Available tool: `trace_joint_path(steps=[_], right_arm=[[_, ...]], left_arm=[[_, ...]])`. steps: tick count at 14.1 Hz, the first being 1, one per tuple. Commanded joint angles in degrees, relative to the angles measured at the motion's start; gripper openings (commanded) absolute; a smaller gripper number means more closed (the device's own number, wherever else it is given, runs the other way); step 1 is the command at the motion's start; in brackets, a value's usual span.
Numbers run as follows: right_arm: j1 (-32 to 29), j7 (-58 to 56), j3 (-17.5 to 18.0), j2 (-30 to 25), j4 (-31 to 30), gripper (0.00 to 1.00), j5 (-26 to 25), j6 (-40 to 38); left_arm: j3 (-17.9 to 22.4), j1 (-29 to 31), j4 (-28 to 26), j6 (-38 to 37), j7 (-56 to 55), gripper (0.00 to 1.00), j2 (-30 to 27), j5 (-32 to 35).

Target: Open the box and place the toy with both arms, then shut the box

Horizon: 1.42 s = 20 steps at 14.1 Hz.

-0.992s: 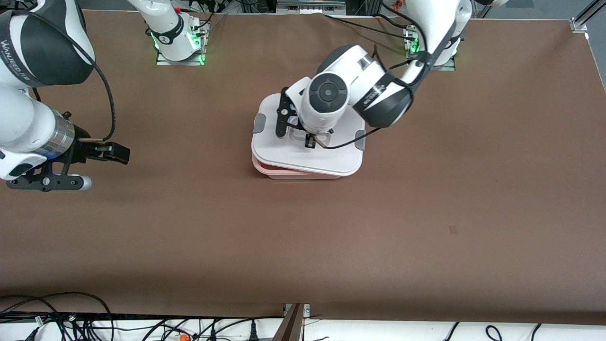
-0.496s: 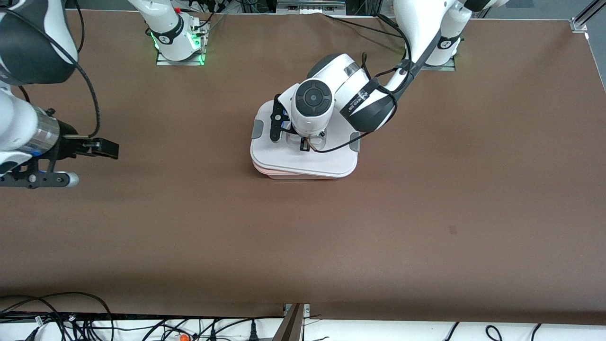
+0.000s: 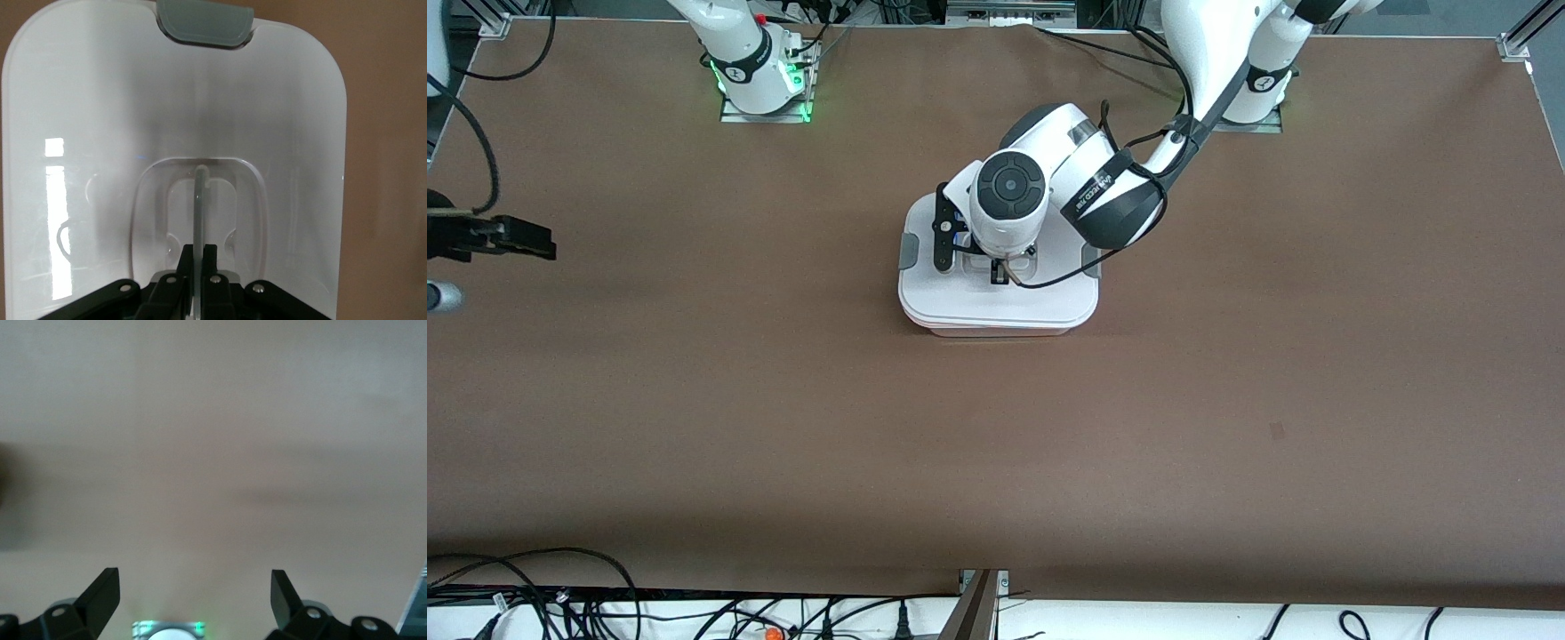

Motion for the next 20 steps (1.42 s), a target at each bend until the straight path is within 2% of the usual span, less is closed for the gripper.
trace_joint_path(steps=[1, 3, 5, 9, 11, 13, 20], right_arm=[[1.79, 0.09, -2.28, -7.58, -8.25, 1.00, 2.98, -1.14], [4.77, 1.85, -3.76, -9.34, -9.84, 1.00, 2.89, -0.98], [9.87, 0.80, -9.81, -10.48, -9.32, 1.00, 3.67, -2.90], [10.50, 0.18, -12.38, -12.86, -10.45, 1.00, 2.89, -2.92], [13.57, -0.34, -15.63, -12.08, -10.29, 1.00, 3.59, -3.09], [13.76, -0.34, -15.64, -10.41, -9.14, 1.00, 3.59, -3.35], [13.67, 0.27, -15.73, -10.23, -9.14, 1.00, 3.77, -2.74]], left_arm=[[0.36, -0.80, 1.54, -0.24, -1.75, 0.00, 0.63, 1.11], [0.36, -0.80, 1.54, -0.24, -1.83, 0.00, 1.07, 1.20], [0.36, -0.88, 1.46, -0.24, -1.83, 0.00, 1.51, 1.02], [0.36, -0.97, 1.46, -0.15, -1.75, 0.00, 1.68, 1.20], [0.36, -0.97, 1.54, -0.24, -1.83, 0.00, 1.68, 1.20], [0.36, -0.97, 1.54, -0.24, -1.83, 0.00, 1.60, 1.20], [0.36, -1.06, 1.54, -0.15, -9.30, 0.00, 1.60, 1.02]])
